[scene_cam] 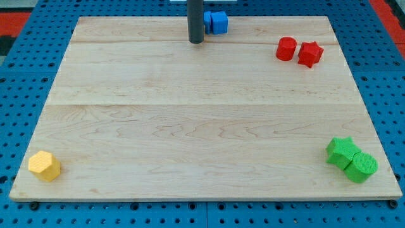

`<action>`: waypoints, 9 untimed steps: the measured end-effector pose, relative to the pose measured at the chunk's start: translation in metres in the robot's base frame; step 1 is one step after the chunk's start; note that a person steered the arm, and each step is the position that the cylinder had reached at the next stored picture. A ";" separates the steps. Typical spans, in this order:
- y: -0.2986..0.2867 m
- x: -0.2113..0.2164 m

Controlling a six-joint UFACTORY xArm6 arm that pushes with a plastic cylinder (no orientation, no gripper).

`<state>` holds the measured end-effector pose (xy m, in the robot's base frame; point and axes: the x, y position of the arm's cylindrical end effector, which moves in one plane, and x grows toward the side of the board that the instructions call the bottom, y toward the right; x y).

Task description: Separate the red circle from the red star

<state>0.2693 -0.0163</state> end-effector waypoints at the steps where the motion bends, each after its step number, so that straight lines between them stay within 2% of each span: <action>1: 0.012 0.027; 2: 0.038 0.076; 4: 0.159 0.159; 5: 0.229 0.161; 7: 0.317 0.112; 8: 0.318 0.074; 9: 0.295 0.041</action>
<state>0.3100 0.2789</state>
